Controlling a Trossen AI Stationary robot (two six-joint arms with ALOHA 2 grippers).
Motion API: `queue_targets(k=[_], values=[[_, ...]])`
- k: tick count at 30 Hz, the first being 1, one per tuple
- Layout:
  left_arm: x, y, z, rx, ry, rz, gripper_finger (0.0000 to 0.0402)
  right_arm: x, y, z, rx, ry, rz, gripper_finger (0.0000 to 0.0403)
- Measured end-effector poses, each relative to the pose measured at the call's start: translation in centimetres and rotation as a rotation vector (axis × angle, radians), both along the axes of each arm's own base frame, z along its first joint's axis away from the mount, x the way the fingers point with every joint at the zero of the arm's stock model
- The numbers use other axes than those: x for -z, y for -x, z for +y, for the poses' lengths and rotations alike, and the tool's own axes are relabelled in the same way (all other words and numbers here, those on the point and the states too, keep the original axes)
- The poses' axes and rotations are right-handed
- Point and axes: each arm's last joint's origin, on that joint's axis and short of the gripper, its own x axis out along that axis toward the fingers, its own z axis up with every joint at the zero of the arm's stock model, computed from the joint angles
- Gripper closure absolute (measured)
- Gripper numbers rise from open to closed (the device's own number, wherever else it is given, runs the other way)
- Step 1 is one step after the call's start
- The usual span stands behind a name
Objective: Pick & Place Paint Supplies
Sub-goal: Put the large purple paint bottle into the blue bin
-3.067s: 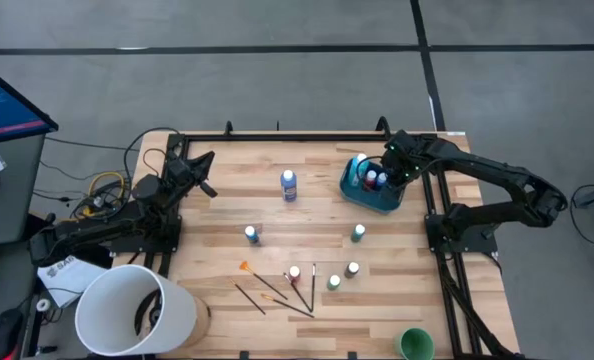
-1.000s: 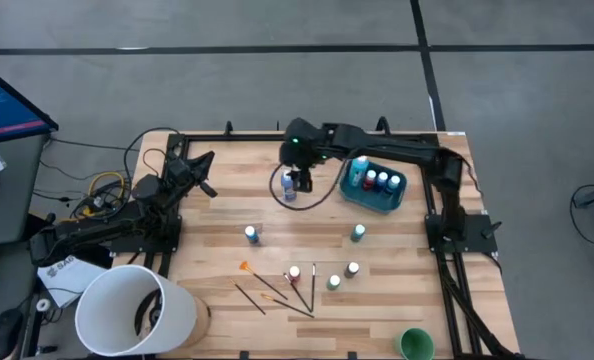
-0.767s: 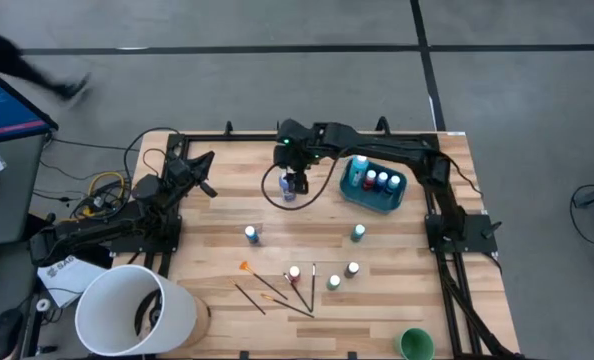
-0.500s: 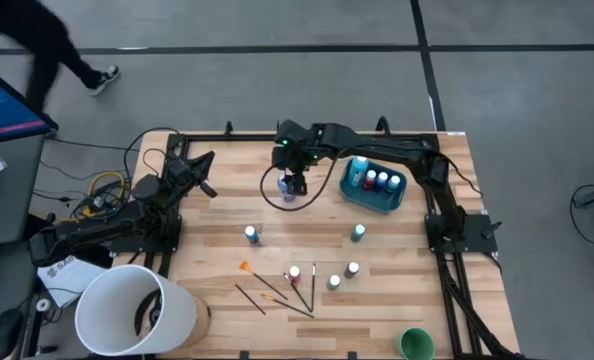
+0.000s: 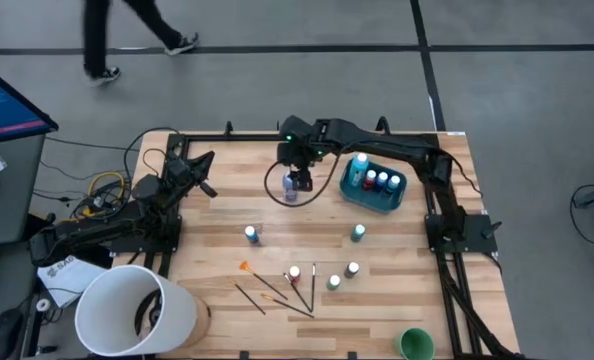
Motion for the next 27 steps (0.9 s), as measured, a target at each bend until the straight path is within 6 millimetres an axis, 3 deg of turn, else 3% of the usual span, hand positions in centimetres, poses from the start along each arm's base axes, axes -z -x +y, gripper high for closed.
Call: queue_targets(k=[5, 12, 19, 27], values=[[0.0, 0.0, 0.0, 0.0, 0.001, 0.001, 0.0394, -1.7, 0.5, 0.1, -0.004, 0.017, -0.059, 0.0173], [0.0, 0.0, 0.0, 0.0, 0.0, 0.001, 0.0394, -1.9, 0.5, 0.7, -0.044, -0.024, -0.067, 0.0173], [0.0, 0.0, 0.0, 0.0, 0.0, 0.001, 0.0394, -0.6, -0.4, 1.0, -0.064, -0.029, -0.053, 0.0173], [0.0, 0.0, 0.0, 0.001, -0.002, -0.003, 0.0394, 2.3, -1.1, 0.6, -0.066, -0.059, 0.041, 0.0173]])
